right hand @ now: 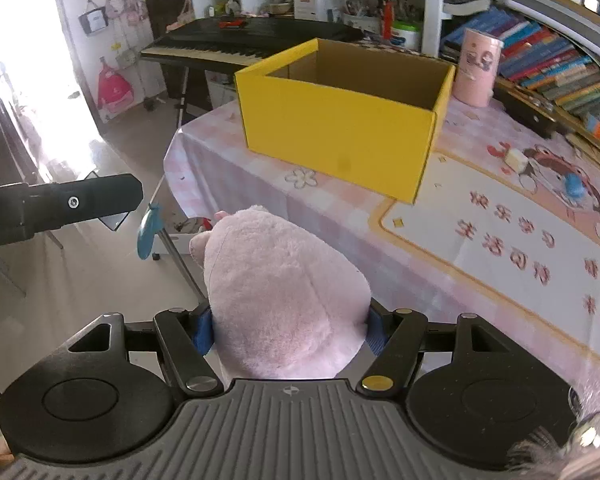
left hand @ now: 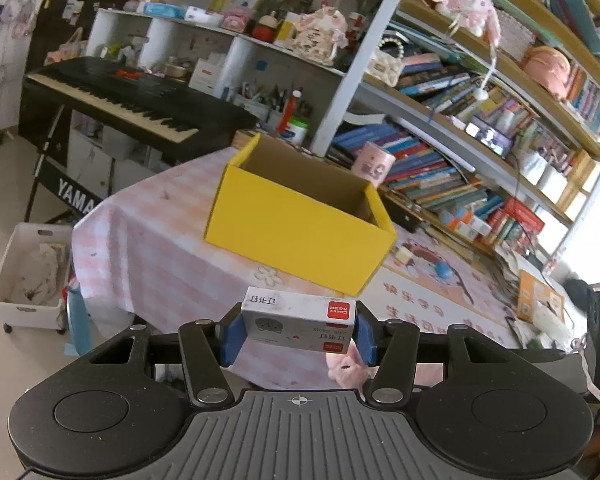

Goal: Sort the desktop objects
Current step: 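Carry the white box and plush pig with both tools toward the yellow box, then open the right tool to drop the plush pig into the box while the left tool drops the white box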

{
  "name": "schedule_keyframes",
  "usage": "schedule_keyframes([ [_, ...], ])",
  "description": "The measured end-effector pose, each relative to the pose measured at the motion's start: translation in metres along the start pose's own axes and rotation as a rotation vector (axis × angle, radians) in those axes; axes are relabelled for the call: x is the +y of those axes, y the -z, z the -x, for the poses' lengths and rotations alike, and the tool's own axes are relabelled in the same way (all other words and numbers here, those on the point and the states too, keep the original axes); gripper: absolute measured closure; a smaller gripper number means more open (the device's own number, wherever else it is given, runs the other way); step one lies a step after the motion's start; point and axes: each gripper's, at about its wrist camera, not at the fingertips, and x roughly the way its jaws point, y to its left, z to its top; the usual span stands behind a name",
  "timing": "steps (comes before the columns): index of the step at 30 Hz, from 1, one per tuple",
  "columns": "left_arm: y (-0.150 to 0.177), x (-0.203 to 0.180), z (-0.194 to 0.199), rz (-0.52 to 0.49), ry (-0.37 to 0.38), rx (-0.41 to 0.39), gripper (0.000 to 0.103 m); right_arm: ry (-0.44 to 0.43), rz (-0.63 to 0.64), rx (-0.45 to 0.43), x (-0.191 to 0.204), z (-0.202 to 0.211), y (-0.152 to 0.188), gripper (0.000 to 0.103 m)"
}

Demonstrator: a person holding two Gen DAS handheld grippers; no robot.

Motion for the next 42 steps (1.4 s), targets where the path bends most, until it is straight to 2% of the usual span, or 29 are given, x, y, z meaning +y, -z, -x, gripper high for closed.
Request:
schedule_keyframes([
  [8,-0.038,-0.008,-0.03,-0.027,-0.03,-0.096,0.05,-0.03,0.055,-0.102,-0.022,-0.014,-0.057,0.037],
  [15,-0.079,-0.023,-0.071,-0.06,-0.048,-0.169,0.05,0.02,0.032,-0.259,-0.063,-0.015,-0.118,0.037],
  [18,-0.093,-0.03,-0.092,-0.08,-0.055,-0.183,0.05,0.039,0.026,-0.314,-0.081,-0.021,-0.141,0.037],
  [22,-0.106,-0.037,-0.128,-0.147,-0.08,-0.164,0.05,0.048,0.023,-0.328,-0.103,-0.044,-0.172,0.036],
  [27,-0.111,-0.038,-0.182,-0.237,-0.141,-0.089,0.05,0.03,0.029,-0.295,-0.118,-0.079,-0.196,0.036],
  [32,-0.109,-0.039,-0.228,-0.293,-0.194,0.022,0.05,-0.008,0.026,-0.181,-0.124,-0.124,-0.212,0.036],
  [34,-0.105,-0.037,-0.239,-0.293,-0.205,0.071,0.05,-0.024,0.026,-0.138,-0.123,-0.141,-0.215,0.036],
  [37,-0.099,-0.041,-0.246,-0.354,-0.217,0.092,0.05,-0.041,0.039,-0.076,-0.119,-0.164,-0.222,0.036],
  [42,-0.096,-0.047,-0.25,-0.376,-0.239,0.113,0.05,-0.061,0.13,0.028,-0.102,-0.201,-0.231,0.032],
])
